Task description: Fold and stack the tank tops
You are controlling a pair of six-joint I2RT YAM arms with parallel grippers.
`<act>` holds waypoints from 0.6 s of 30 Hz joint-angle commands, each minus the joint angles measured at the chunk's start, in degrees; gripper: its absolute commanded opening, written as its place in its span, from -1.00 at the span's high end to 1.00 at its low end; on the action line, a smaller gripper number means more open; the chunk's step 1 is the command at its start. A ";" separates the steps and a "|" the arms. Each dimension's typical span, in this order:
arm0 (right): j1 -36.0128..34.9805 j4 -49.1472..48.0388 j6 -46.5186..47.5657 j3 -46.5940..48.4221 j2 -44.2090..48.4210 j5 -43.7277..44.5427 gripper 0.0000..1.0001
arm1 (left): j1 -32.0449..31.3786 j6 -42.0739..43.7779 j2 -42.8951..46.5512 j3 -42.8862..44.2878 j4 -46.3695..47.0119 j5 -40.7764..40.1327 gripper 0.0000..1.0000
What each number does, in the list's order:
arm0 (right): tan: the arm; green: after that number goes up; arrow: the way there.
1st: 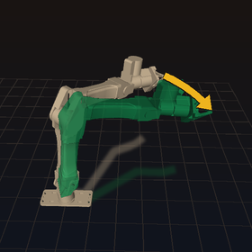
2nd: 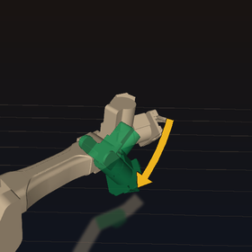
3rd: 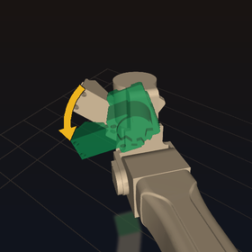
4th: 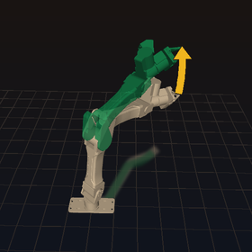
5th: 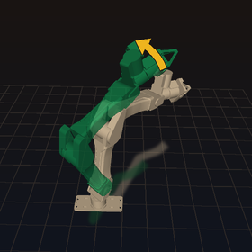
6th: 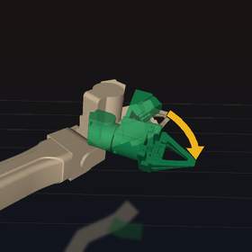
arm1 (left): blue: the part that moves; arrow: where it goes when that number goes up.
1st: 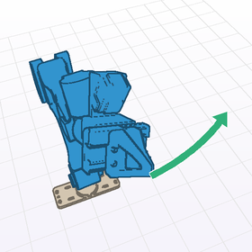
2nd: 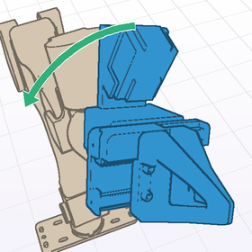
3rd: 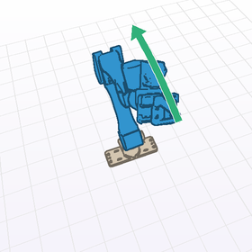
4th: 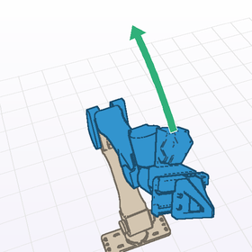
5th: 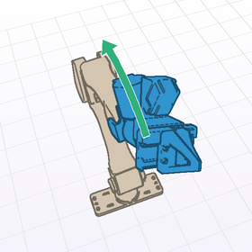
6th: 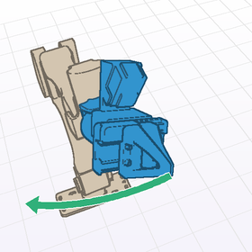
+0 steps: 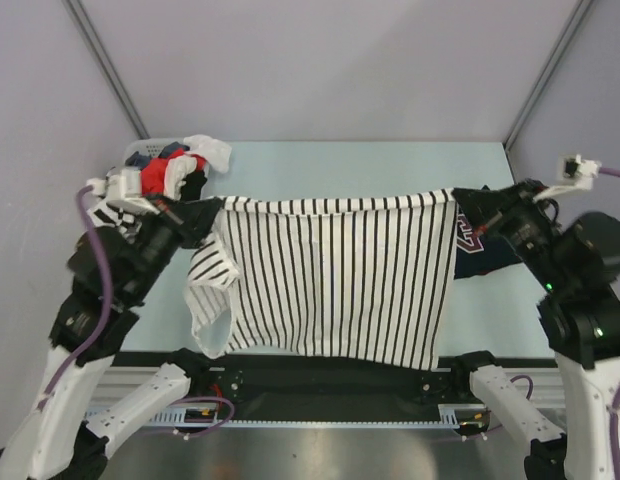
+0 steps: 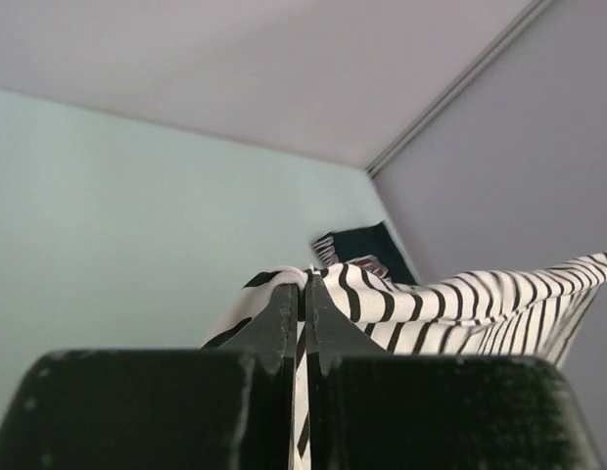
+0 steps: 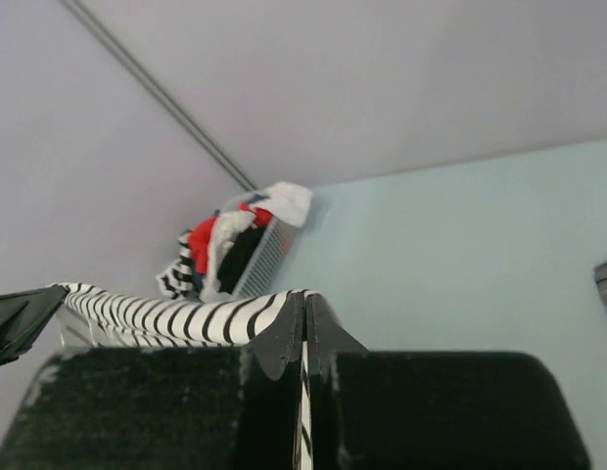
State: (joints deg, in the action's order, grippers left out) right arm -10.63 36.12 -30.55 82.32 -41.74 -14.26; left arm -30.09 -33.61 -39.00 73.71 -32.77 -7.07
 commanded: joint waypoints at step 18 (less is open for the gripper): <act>7.91 -30.49 -7.86 -20.72 -40.68 0.90 1.00 | 9.61 -6.21 -42.62 -18.62 28.38 0.74 1.00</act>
State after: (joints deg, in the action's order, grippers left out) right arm -3.27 15.22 -36.53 57.47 -78.32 -12.69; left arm -20.99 -39.00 -77.28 50.28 -10.92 -5.82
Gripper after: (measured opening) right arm 0.011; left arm 0.017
